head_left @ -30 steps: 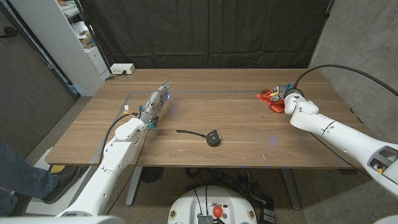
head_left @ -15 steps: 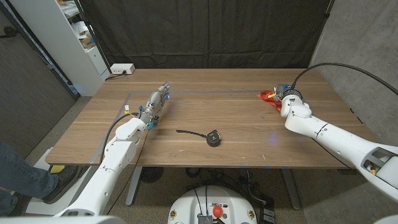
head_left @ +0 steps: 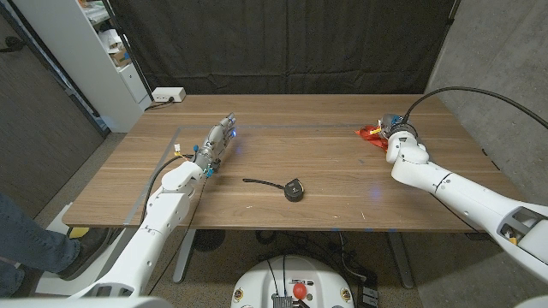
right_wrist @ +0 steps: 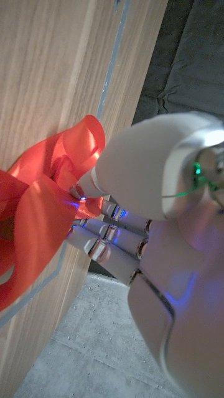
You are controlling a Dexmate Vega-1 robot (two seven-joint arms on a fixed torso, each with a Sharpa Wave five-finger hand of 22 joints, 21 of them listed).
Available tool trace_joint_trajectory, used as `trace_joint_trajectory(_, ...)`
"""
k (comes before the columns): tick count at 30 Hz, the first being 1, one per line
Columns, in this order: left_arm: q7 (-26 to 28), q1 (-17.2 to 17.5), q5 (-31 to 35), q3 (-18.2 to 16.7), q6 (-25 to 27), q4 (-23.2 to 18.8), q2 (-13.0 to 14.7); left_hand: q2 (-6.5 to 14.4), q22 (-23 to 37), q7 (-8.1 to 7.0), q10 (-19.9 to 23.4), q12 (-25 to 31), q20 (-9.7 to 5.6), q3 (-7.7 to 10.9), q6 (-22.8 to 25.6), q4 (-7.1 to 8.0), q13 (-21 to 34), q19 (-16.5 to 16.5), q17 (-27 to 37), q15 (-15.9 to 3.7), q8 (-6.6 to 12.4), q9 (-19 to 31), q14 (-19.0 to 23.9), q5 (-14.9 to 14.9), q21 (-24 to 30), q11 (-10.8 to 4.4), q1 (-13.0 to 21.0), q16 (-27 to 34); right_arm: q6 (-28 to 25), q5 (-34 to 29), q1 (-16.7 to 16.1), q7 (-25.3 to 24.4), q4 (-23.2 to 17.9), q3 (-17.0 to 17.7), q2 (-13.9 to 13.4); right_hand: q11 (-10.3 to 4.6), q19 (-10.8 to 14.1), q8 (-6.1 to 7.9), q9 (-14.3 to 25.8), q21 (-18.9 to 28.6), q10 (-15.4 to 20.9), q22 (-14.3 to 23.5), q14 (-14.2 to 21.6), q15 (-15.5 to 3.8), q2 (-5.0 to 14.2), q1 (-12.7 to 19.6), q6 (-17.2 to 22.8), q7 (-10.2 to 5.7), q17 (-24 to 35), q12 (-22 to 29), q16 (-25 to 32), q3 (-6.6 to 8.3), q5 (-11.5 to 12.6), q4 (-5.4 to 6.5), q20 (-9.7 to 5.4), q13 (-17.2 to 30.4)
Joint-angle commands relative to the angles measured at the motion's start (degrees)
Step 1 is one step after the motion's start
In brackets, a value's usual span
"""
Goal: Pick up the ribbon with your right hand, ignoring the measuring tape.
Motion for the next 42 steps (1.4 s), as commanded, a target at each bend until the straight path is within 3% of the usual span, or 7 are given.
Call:
trace_joint_trajectory(1,-0.88,-1.16,-0.17,0.28,-0.48,1.8,-0.42,0.54,0.2,0.33,-0.83,-0.13,0.42,-0.04,0.26,-0.26,0.21,-8.92,0.18,0.14,0.03,0.09,-4.37,-0.28,-0.16,-0.37,0.08,0.23,-0.09,0.78,-1.71,-3.33,-3.24,2.19,-0.84,0.26,0.63,0.66,0.79,1.31,0.86,0.68,1.38,-7.95,0.01,1.07,0.7,0.1,0.97,0.97,0.02,-0.15,-0.37,0.31,-4.16,0.74)
trace_joint_trajectory(17,-1.08,-1.67,0.04,0.46,-0.45,1.27,-0.37,0.58,0.21,0.27,-0.83,-0.1,0.32,-0.05,0.32,-0.28,0.23,-8.88,0.18,0.09,0.0,0.09,-4.48,-0.29,-0.32,-0.39,0.05,0.21,-0.74,0.62,-4.14,-6.02,-8.58,5.35,-2.78,-0.07,0.9,1.97,2.49,4.8,2.52,2.19,4.32,-8.01,-0.07,2.11,1.75,0.33,3.46,2.45,-0.31,-0.51,-0.55,0.62,-4.43,2.23)
trace_joint_trajectory(42,-1.46,-0.94,-0.81,-0.14,-1.78,1.09,-0.39,0.64,0.23,0.33,-0.89,-0.09,0.41,-0.07,0.34,-0.31,0.25,-8.88,0.18,0.1,-0.05,0.1,-4.51,-0.29,-0.5,-0.38,0.03,0.23,-2.51,-2.53,-6.04,-6.8,-15.9,7.92,-4.9,-0.38,-0.69,2.1,2.58,7.7,3.11,3.69,5.09,-8.03,0.45,3.24,2.46,0.27,5.82,2.29,-1.2,-0.41,-0.89,0.85,-4.43,2.47)
